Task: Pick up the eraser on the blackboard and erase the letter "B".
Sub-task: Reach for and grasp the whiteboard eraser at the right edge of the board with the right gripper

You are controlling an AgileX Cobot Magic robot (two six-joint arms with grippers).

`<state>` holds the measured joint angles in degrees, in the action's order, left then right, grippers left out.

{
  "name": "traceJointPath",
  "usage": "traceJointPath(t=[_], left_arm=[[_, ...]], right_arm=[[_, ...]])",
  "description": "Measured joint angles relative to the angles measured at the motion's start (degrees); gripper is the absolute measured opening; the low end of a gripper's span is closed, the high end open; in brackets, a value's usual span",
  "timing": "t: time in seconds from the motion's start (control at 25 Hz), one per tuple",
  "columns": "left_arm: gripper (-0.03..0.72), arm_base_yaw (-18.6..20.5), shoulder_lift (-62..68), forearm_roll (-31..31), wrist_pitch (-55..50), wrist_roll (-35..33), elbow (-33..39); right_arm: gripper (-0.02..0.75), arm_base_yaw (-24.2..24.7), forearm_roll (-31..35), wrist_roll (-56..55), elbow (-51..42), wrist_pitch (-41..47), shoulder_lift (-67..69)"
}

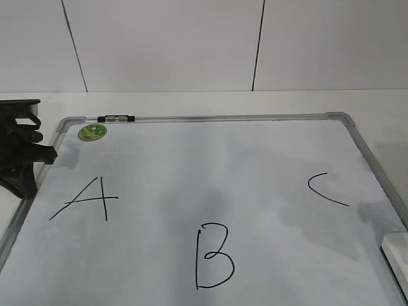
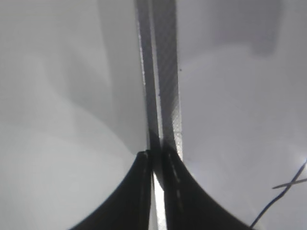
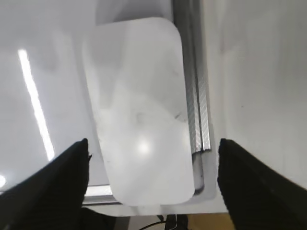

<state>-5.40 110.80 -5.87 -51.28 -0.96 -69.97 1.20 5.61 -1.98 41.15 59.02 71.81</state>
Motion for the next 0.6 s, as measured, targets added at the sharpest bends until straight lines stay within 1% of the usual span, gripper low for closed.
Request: traceJointPath(t=[0.16,0.28,0.4,0.48,0.6], left_arm=[[0.025,0.0,0.0,0.0,0.0,0.0,0.0],[0.025,0.0,0.0,0.0,-0.03,0.0,0.0],[0.025,0.0,0.0,-0.04,-0.03,0.0,0.0],[0.025,0.0,0.0,-0.04,-0.13,0.0,0.0],[0.025,0.0,0.0,-0.04,-0.13,0.0,0.0]], right_arm=[[0.661,0.0,-0.1,1.98,0.0,-4.03,3.3],[0.652,0.0,0.02,3.04,0.12,-5.09,5.11],[0.614,0.0,0.02,3.26,0.12,-5.55,6.14],[0.575,0.0,0.02,3.26,0.12,-5.55,6.36],[0.546,0.0,0.02,3.26,0.12,-5.55,6.47]])
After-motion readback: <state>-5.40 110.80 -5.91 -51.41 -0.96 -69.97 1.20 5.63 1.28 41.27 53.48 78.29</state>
